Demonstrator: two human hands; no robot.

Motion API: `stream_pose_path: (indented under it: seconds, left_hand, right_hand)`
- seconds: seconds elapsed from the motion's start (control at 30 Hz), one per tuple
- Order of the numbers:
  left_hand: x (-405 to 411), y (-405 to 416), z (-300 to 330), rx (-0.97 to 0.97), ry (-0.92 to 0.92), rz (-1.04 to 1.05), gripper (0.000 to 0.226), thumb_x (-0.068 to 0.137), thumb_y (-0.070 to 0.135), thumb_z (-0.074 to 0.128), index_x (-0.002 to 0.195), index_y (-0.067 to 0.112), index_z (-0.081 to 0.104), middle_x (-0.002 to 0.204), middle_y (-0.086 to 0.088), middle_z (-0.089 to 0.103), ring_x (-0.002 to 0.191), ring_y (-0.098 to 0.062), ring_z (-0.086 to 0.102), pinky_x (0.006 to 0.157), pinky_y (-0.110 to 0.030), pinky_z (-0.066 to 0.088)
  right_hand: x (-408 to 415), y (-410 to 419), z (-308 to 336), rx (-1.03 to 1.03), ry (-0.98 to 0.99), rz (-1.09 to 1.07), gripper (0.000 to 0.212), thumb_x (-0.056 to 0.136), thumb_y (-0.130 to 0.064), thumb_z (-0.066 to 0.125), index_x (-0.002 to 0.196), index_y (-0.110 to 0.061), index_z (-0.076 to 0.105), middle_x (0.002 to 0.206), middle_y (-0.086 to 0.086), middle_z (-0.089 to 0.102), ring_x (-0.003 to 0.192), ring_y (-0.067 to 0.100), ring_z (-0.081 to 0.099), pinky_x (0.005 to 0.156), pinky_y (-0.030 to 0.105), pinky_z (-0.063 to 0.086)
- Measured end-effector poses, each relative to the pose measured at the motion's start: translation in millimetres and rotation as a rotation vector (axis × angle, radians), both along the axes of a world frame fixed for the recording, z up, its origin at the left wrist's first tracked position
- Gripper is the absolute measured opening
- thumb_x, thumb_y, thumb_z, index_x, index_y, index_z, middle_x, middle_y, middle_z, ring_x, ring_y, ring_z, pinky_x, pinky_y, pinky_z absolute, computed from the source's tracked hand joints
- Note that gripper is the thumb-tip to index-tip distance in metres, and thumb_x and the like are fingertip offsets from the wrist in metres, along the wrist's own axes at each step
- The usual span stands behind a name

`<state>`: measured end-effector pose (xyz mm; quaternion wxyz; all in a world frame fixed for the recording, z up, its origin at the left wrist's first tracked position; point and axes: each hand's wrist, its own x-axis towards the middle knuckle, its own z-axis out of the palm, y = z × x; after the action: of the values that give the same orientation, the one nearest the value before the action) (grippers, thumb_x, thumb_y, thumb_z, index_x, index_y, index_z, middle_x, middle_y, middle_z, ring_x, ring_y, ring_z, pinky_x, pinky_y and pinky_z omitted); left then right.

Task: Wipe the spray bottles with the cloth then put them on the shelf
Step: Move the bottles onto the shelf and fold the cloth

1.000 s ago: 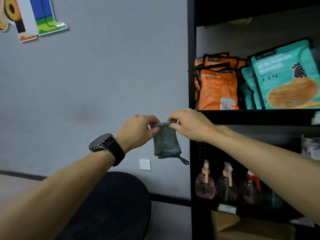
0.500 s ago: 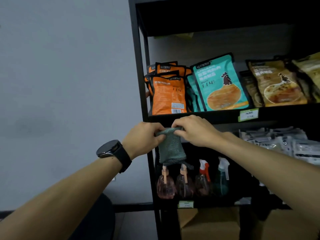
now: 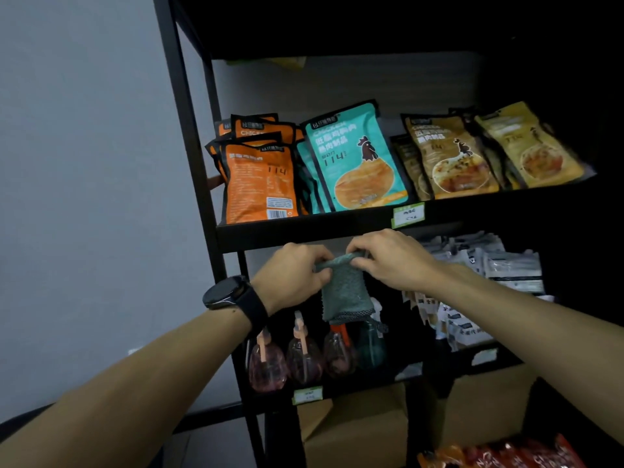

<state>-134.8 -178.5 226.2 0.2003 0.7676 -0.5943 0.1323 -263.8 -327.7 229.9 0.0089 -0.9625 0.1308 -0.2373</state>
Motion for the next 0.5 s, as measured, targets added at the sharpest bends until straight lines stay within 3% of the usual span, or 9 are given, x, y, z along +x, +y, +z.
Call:
stream_pose_path:
  seconds: [0.23,0.4,0.5]
  left_hand:
    - [-19,-43,-20,0.029,0.008,-0.065,0.026,0.095,0.023,0.057,0.119,0.019,0.067,0.108,-0.002,0.073,0.097,-0.02,0.067,0.082,-0.034,0.052]
    - [-30,-72,-41,0.05,0.047,-0.12,0.027,0.095,0.021,0.057,0.12,0.019,0.067,0.108,0.0,0.073,0.093,-0.017,0.066,0.079,-0.03,0.051]
    - [-36,-89,-57,0.062,0.079,-0.14,0.029,0.095,0.02,0.056,0.122,0.018,0.066,0.109,0.0,0.073,0.093,-0.016,0.067,0.081,-0.029,0.051]
  right_hand:
    - [-26,-38,-22,0.016,0.012,-0.08,0.009,0.094,-0.031,0.057,0.099,-0.029,0.064,0.093,-0.011,0.065,0.09,0.017,0.061,0.074,0.043,0.052]
    - [-44,-60,-40,0.031,0.031,-0.099,0.012,0.095,-0.027,0.058,0.101,-0.024,0.066,0.092,-0.01,0.066,0.086,0.013,0.06,0.071,0.035,0.049]
    - [-54,-73,-54,0.045,0.038,-0.118,0.01,0.095,-0.027,0.057,0.1,-0.023,0.066,0.084,-0.014,0.057,0.08,0.01,0.053,0.068,0.032,0.045]
